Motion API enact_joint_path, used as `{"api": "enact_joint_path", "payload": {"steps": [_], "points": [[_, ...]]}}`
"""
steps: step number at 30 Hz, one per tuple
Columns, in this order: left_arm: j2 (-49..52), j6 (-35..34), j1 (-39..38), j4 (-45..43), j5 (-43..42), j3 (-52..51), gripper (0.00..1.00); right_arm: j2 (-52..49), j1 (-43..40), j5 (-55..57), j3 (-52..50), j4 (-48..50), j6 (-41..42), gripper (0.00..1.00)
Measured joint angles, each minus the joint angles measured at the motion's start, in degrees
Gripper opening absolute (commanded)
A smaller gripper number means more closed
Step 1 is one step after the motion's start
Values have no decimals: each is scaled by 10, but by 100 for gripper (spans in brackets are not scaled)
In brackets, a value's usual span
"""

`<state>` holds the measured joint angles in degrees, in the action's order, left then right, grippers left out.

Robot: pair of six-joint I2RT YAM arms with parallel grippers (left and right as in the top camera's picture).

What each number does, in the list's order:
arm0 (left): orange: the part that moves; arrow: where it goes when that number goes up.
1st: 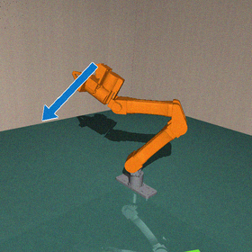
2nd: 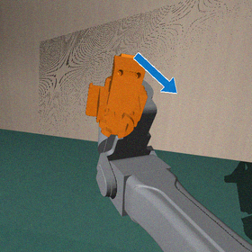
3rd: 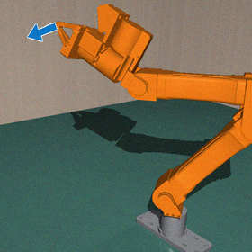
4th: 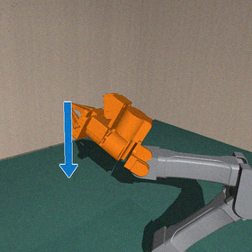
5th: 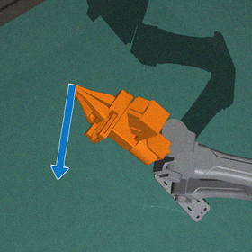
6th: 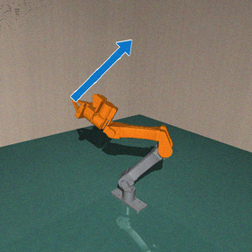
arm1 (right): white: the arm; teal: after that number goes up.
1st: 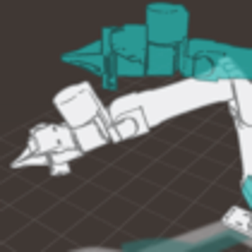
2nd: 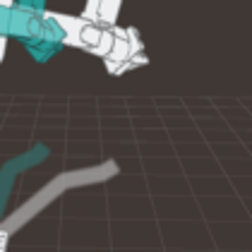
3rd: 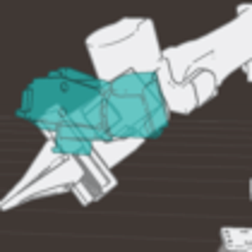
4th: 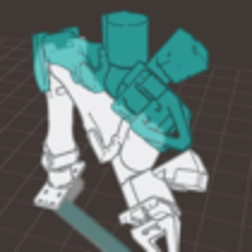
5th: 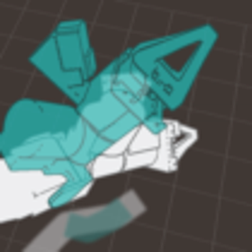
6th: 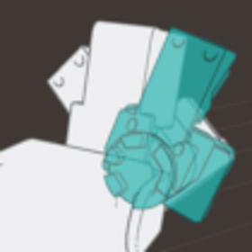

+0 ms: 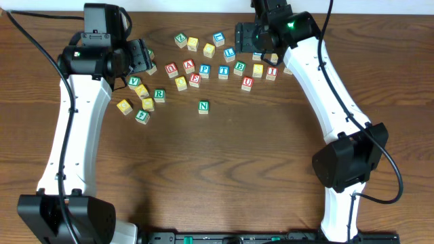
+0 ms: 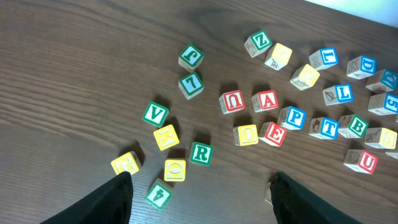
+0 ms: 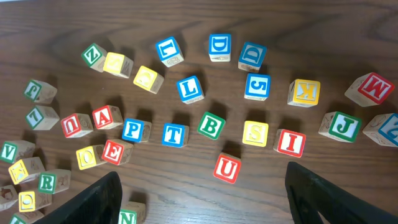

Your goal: Spell out NEURIPS

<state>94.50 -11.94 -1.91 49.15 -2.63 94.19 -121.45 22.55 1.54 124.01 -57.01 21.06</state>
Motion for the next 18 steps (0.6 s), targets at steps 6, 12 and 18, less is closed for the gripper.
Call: {"api": "enact_joint_path", "payload": {"steps": [6, 12, 18], "points": [[0, 0, 0, 1, 0, 0, 70, 0, 0, 0, 0, -3, 0, 79], [0, 0, 0, 3, 0, 0, 70, 0, 0, 0, 0, -4, 0, 80], [0, 0, 0, 3, 0, 0, 70, 0, 0, 0, 0, -5, 0, 80]]}}
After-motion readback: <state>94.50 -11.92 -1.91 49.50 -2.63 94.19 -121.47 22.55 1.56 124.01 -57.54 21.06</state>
